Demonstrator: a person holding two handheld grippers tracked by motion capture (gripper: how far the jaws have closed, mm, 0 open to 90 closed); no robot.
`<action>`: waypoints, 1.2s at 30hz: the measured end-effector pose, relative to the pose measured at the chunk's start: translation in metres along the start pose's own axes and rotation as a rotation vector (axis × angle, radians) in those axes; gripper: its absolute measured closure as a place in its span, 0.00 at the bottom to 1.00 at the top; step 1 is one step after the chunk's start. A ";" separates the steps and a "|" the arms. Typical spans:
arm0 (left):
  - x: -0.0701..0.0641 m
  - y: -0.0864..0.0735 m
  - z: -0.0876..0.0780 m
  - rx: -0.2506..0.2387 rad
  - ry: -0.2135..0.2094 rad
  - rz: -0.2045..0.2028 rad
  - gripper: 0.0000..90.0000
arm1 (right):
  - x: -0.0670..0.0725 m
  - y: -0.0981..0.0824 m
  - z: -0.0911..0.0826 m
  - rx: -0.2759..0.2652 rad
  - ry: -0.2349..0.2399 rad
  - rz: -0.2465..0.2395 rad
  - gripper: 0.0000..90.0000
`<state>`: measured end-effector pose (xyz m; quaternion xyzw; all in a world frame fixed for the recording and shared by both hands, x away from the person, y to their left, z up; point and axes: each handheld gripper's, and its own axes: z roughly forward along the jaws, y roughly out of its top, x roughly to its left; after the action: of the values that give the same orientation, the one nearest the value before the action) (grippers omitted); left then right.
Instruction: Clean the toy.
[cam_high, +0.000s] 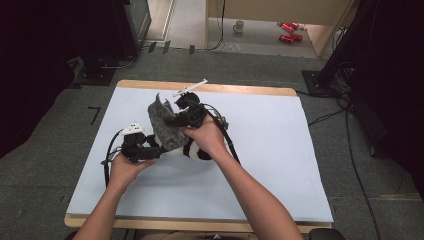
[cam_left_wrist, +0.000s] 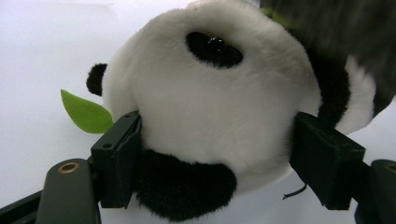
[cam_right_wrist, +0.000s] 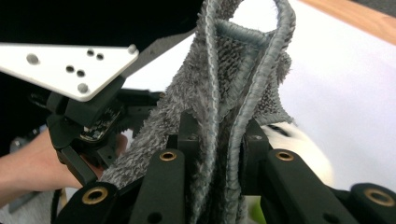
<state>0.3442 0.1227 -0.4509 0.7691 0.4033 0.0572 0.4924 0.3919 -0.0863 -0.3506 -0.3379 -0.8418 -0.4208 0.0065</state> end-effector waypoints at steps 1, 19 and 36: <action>0.000 0.000 0.000 0.000 -0.002 -0.001 0.26 | 0.001 -0.001 0.005 0.025 -0.004 -0.001 0.84; 0.001 -0.002 0.002 -0.004 0.001 0.004 0.26 | -0.031 -0.017 -0.008 0.096 -0.096 0.010 0.84; 0.002 -0.003 0.001 0.002 0.004 0.011 0.26 | -0.039 -0.016 -0.023 0.034 -0.049 0.080 0.91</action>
<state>0.3447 0.1233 -0.4542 0.7716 0.4001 0.0610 0.4907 0.4066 -0.1320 -0.3586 -0.3815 -0.8344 -0.3977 0.0085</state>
